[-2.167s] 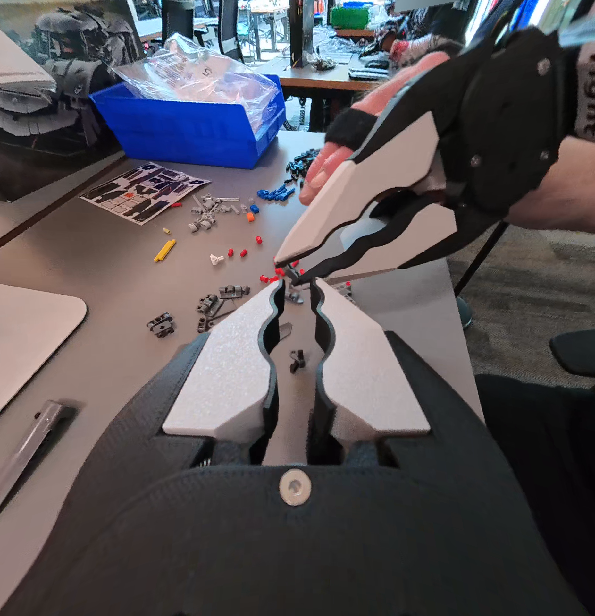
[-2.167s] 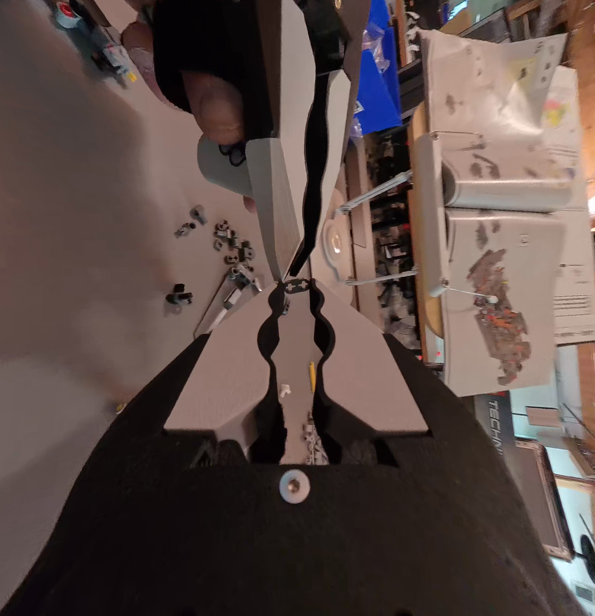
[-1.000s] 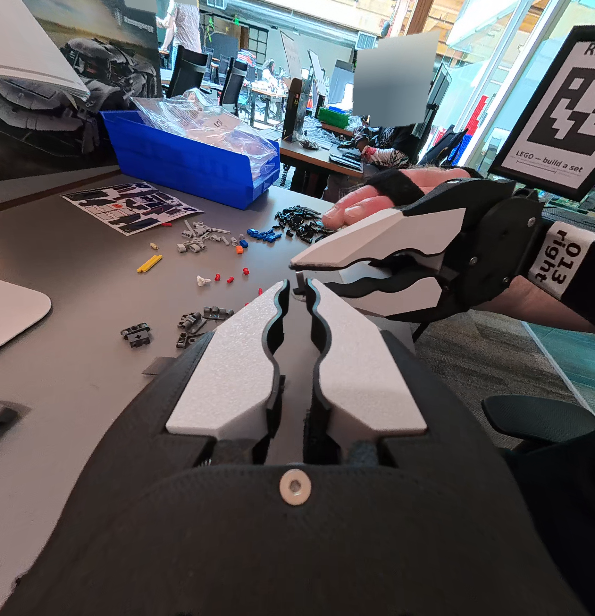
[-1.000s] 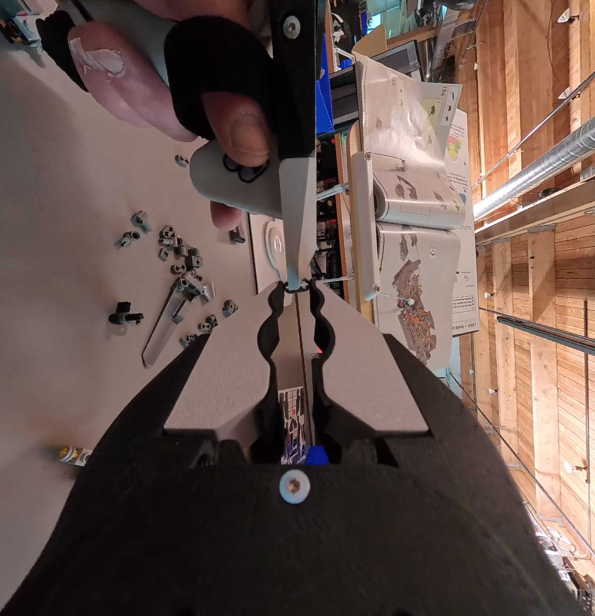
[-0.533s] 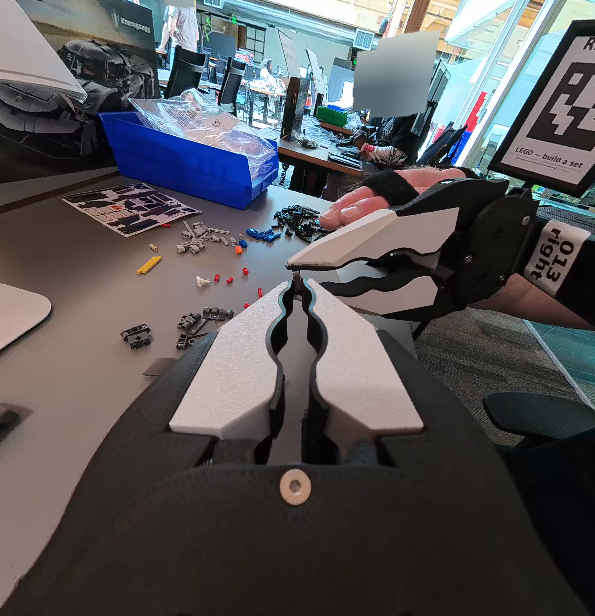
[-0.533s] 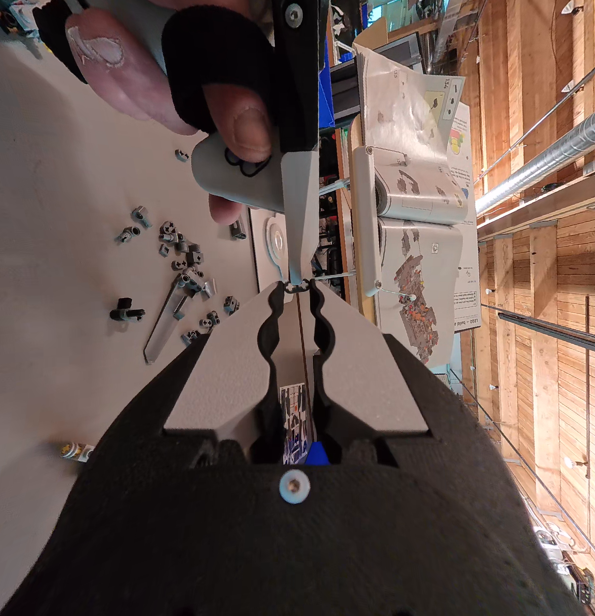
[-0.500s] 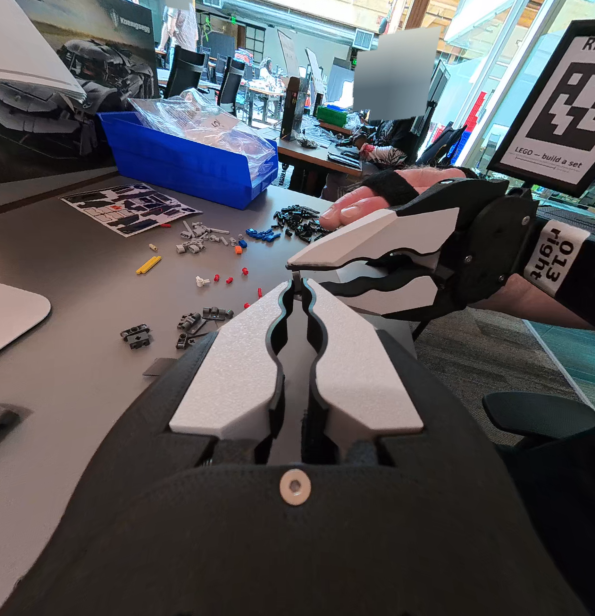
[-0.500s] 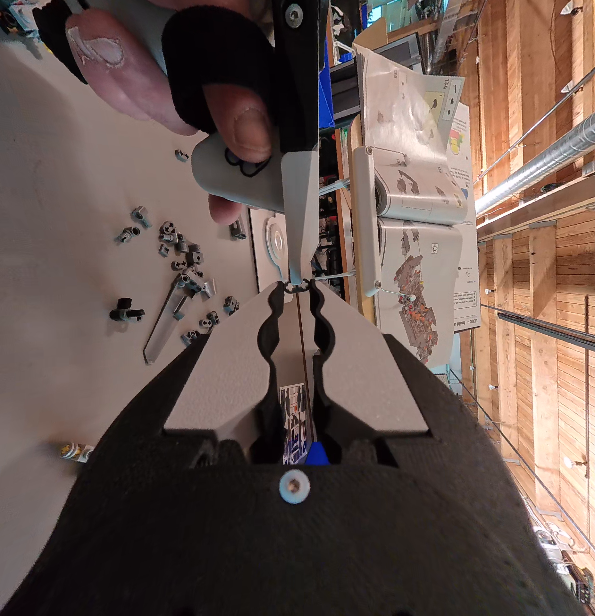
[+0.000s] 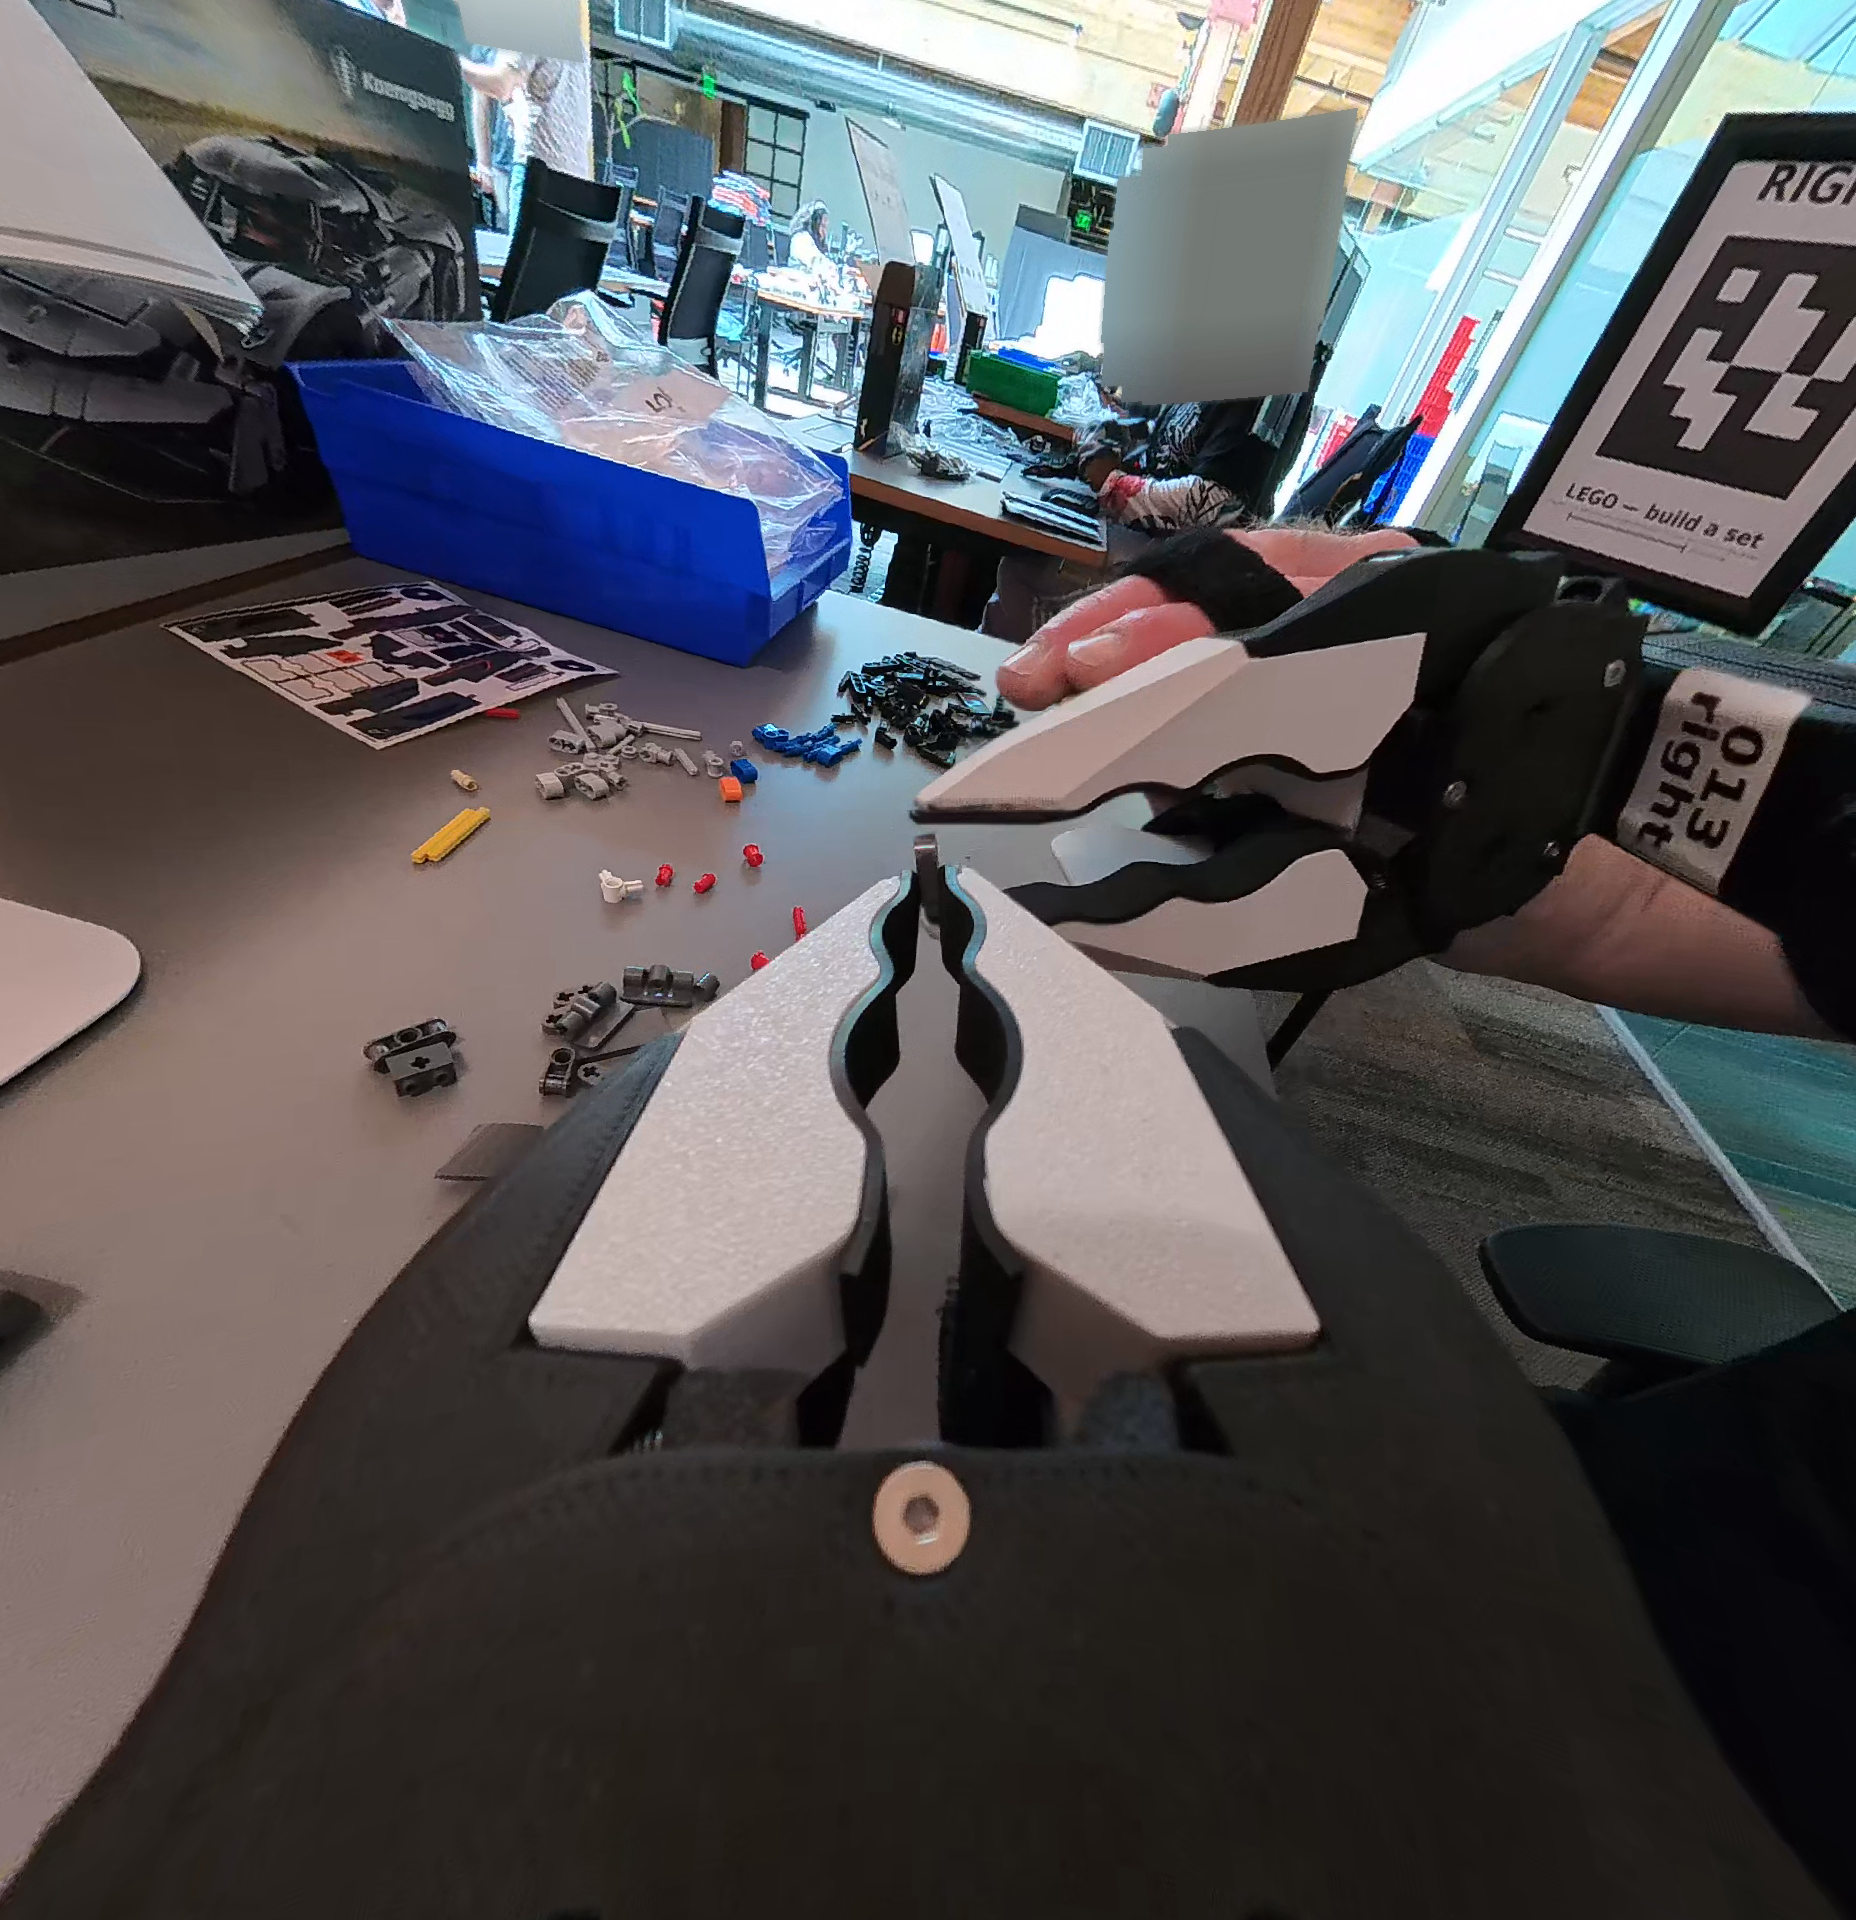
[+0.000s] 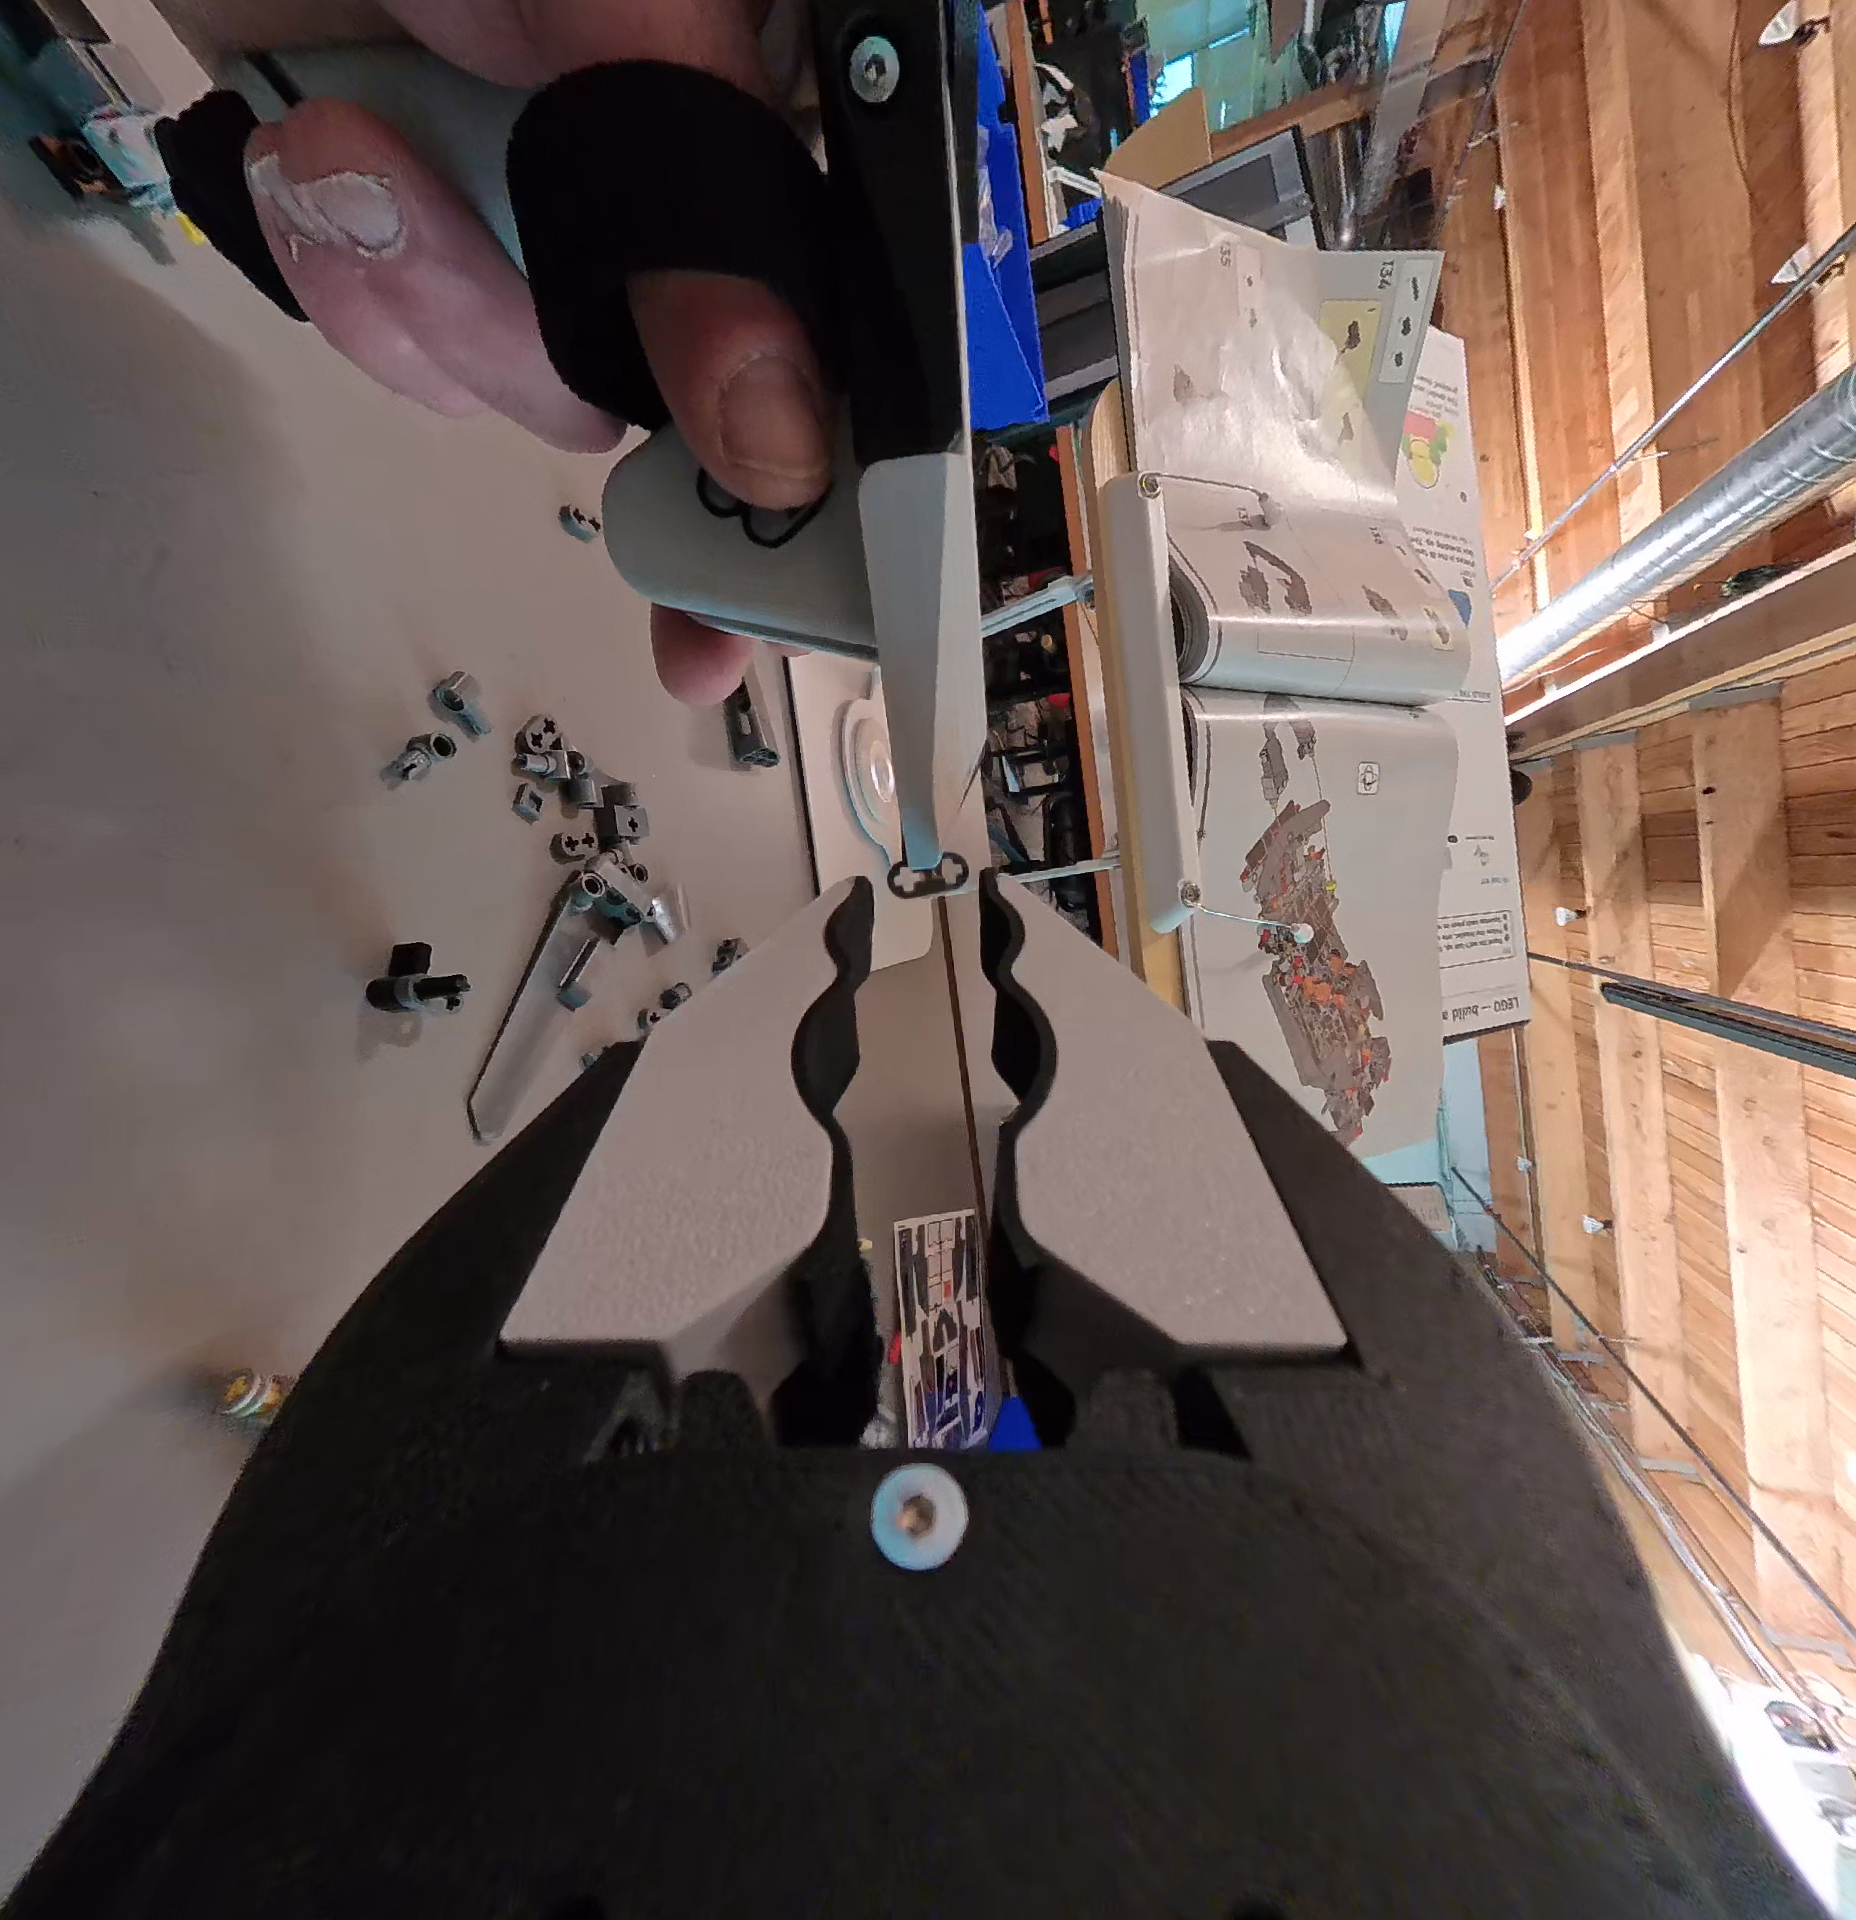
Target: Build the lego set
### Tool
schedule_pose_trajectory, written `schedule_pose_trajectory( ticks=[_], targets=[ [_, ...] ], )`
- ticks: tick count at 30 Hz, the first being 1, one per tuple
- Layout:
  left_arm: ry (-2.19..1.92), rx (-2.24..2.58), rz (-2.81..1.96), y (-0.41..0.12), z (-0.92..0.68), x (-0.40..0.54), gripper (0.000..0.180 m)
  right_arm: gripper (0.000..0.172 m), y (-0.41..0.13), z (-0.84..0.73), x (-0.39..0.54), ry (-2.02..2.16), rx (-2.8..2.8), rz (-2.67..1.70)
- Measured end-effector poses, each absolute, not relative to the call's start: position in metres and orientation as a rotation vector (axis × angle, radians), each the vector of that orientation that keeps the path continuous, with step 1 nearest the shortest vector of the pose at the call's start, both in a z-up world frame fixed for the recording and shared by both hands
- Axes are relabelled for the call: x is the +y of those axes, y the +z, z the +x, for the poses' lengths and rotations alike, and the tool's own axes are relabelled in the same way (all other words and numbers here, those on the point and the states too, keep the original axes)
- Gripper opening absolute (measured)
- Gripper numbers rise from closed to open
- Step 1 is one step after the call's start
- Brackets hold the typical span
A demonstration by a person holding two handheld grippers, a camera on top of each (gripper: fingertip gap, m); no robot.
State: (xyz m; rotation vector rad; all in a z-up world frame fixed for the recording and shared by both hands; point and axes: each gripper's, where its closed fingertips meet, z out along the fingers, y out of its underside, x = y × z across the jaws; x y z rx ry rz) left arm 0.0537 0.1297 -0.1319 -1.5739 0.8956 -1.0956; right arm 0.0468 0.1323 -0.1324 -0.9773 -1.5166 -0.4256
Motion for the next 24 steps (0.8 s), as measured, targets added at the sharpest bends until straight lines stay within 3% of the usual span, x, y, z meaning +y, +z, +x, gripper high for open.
schedule_pose_trajectory(
  ticks=[21,24],
  targets=[
    [-1.191,0.938,-1.588,-0.1357,0.059,0.1207,0.002,0.012,-0.1357,0.0503,0.1247,-0.356,-1.542,-0.992],
    [-1.129,0.955,-1.597,-0.1341,0.0554,0.1215,0.013,0.012,-0.1384,0.0527,0.1262,-0.302,-1.554,-1.05]
  ],
)
